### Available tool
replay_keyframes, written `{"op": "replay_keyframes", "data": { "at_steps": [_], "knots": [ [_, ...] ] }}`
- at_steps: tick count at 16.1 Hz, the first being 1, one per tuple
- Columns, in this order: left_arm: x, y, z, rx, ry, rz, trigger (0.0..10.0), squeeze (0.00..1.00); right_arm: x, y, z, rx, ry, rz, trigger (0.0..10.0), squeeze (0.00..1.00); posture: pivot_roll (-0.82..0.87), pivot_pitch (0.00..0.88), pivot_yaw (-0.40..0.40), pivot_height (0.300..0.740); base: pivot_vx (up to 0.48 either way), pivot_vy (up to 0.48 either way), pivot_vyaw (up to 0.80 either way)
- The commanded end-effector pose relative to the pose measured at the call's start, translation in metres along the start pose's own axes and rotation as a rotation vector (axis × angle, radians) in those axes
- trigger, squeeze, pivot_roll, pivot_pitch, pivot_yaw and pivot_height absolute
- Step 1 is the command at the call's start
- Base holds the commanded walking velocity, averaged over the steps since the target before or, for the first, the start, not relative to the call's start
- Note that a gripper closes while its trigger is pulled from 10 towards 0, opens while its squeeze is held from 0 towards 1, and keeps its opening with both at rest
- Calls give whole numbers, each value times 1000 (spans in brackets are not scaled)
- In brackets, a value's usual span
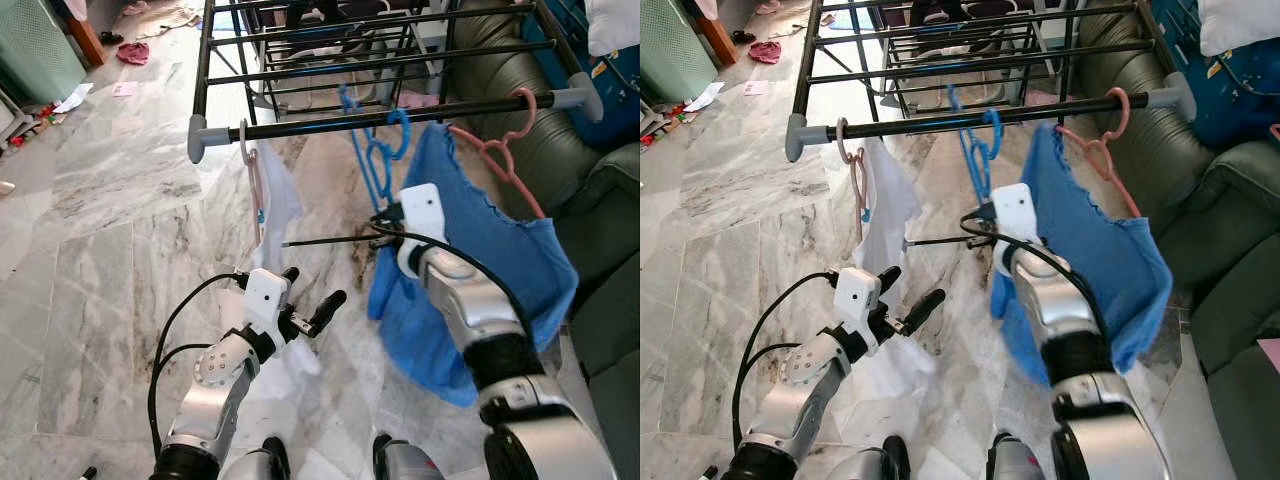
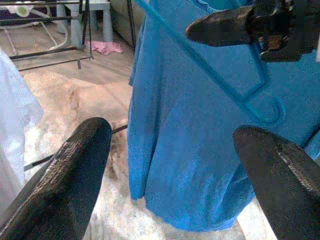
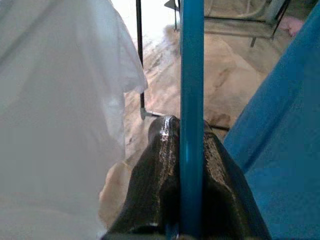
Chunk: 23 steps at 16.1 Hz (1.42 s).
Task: Hang hanger
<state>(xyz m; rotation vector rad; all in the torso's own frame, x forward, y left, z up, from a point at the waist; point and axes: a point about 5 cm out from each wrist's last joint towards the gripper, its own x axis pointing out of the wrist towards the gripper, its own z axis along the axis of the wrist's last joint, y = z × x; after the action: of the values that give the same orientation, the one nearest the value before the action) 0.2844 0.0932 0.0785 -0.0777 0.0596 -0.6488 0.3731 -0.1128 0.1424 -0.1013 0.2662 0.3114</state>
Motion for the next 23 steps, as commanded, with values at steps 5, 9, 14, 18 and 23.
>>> {"op": "replay_keyframes", "data": {
  "at_steps": [5,9,14,18,23],
  "knots": [
    [-10,2,-6,6,37,23,10000,0,18,16,8,27,18,49,10000,0,-121,251,74,740,0,0,0],
    [-12,3,-6,7,43,30,10000,0,24,15,13,35,27,32,10000,0,-110,255,75,740,0,0,0],
    [-15,2,-7,7,52,37,10000,0,27,15,8,56,62,21,10000,0,-84,256,66,740,0,0,0],
    [-17,3,-8,7,56,51,10000,0,26,9,2,82,98,6,10000,0,-68,256,61,740,0,0,0],
    [-17,4,-8,4,68,67,10000,0,28,12,7,65,59,-30,10000,0,-57,253,60,740,0,0,0]
  ]
}}
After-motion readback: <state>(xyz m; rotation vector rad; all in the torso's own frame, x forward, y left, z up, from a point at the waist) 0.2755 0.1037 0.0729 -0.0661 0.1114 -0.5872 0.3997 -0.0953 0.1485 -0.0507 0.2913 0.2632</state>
